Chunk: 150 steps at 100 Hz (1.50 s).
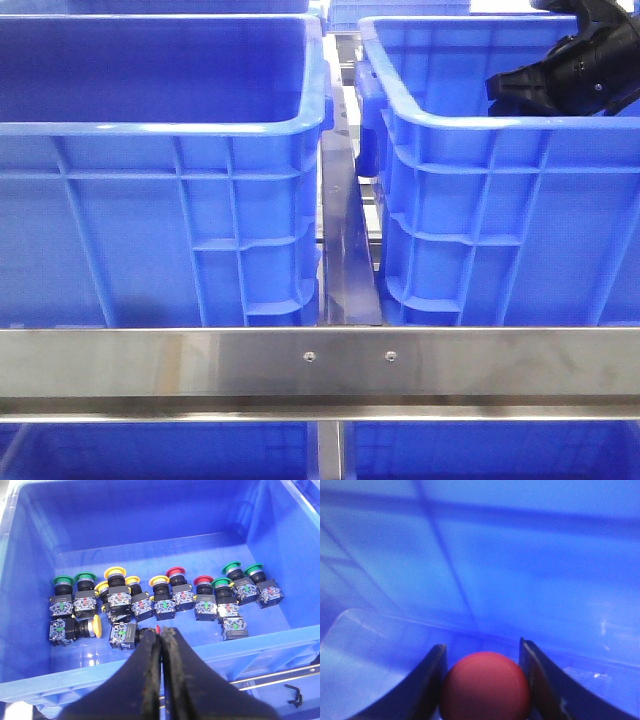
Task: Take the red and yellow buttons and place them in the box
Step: 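Lower the red button into the empty bin with the right gripper, then open the right gripper and lift it out of the bin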
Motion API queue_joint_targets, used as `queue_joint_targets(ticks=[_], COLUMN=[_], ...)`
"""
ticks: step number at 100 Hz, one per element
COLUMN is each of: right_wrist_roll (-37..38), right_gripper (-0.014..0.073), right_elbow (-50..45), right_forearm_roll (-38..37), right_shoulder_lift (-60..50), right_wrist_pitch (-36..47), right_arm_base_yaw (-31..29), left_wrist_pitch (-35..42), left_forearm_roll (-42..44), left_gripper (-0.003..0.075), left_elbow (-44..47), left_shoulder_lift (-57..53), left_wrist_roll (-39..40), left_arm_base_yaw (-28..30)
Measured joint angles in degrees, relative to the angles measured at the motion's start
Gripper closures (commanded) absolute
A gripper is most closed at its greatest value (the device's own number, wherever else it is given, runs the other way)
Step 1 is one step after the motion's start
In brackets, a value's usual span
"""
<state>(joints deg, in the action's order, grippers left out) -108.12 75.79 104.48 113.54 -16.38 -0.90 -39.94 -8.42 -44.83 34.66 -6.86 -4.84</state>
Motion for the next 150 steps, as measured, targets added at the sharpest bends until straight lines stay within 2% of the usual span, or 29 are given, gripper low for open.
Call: queue_joint_targets(ticks=[15,27,61,91,103,125,150], right_wrist_roll=[0.00,0.00,0.00,1.23,2.68,3.44,3.66], right_gripper=[0.0165,0.0070,0.0063,0.0063,0.0064,0.0064,0.0064], right_elbow=[-0.11,-1.03,-1.25,-2.72,-6.05,-13.83,-24.90], right_forearm_roll=[0.16,-0.23,-0.23,-0.23,-0.23,-0.04,0.09], right_shoulder_lift=[0.18,1.40,-1.25,-11.56,-18.00,-30.52,-45.54], right_wrist_pitch=[-0.23,-0.23,3.11,4.04,5.79,16.38,17.86], right_arm_base_yaw=[0.00,0.00,0.00,0.00,0.39,3.98,5.22], left_wrist_pitch=[0.00,0.03,0.13,0.15,0.25,0.25,0.25], left_forearm_roll=[-0.36,-0.69,-0.83,-0.83,-0.83,-0.83,-0.83], left_gripper=[0.0739,0.0739,0.0739,0.0739,0.0739,0.0739,0.0739], left_elbow=[0.00,0.00,0.00,0.00,0.00,0.00,0.00], left_shoulder_lift=[0.00,0.00,0.00,0.00,0.00,0.00,0.00], left_wrist_roll=[0.00,0.00,0.00,0.00,0.00,0.00,0.00], left_arm_base_yaw=[0.00,0.00,0.00,0.00,0.00,0.00,0.00])
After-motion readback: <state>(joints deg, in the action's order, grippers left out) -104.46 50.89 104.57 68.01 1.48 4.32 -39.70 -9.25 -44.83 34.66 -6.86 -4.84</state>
